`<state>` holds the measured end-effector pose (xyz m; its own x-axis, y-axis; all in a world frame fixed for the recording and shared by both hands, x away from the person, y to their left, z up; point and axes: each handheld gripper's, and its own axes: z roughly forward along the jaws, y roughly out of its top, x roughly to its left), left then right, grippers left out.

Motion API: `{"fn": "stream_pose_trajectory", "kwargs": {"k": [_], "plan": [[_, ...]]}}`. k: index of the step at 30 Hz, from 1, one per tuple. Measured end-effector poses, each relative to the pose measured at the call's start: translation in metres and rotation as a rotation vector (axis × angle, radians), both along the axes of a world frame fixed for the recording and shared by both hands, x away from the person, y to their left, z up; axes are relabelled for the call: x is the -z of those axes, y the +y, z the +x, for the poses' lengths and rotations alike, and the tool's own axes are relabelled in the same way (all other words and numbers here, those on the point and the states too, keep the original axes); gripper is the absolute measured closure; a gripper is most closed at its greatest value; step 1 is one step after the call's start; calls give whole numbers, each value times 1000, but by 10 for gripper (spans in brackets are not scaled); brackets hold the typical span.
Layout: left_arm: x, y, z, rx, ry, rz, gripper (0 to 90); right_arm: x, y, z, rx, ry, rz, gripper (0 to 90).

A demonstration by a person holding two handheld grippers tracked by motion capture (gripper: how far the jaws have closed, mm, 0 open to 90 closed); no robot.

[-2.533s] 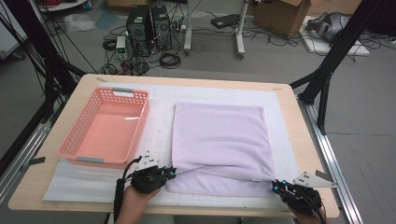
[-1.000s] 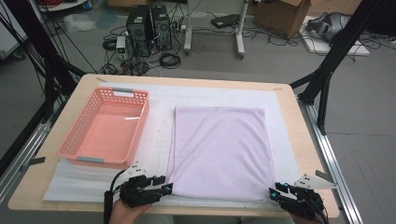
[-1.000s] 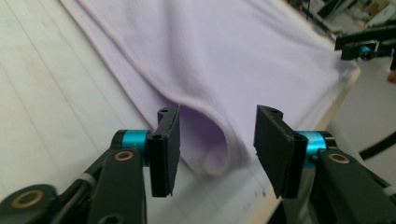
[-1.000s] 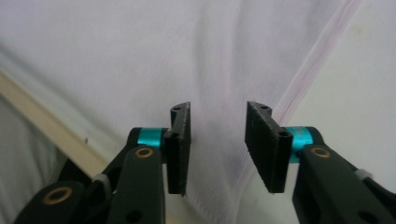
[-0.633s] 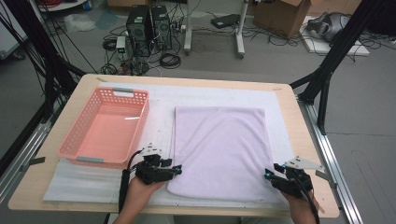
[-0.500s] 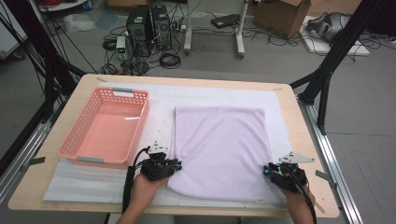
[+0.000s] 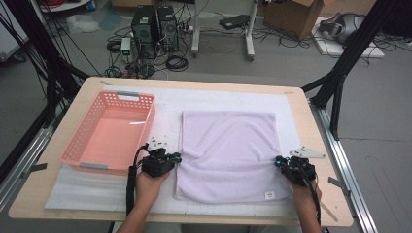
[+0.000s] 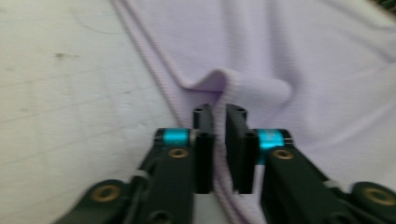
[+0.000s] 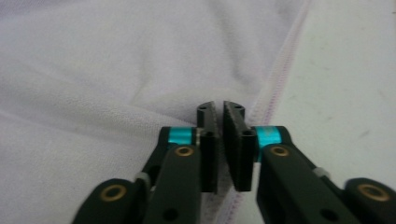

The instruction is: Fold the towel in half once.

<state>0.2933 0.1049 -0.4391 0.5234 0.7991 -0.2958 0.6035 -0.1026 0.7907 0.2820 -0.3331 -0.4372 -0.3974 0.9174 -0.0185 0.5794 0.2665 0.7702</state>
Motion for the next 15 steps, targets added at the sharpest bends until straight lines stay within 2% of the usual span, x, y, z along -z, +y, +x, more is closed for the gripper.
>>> {"fn": "stream_pose_trajectory", "kwargs": {"k": [1, 3, 5, 7, 8, 10, 12, 15], "plan": [[-1, 0, -3, 23, 4, -5, 712, -1, 0, -1, 0, -7, -1, 745], [-1, 1, -7, 41, 21, -21, 611, -3, -5, -6, 10, -25, 39, 685], [0, 2, -15, 68, 14, -13, 590, -7, -11, -13, -1, -46, 73, 644], [1, 4, -21, 78, 20, -19, 554, -10, -19, -21, -22, -38, 126, 628], [2, 6, -25, 88, 22, -19, 546, -11, -23, -25, -42, -29, 134, 621], [3, 9, -31, 99, 26, -24, 539, -11, -27, -33, -73, -16, 104, 609], [6, 10, -37, 112, 37, -38, 529, -7, -31, -39, -85, 16, 101, 595], [9, 5, -43, 149, 63, -25, 533, 1, -33, -44, -105, 57, 105, 591]]}}
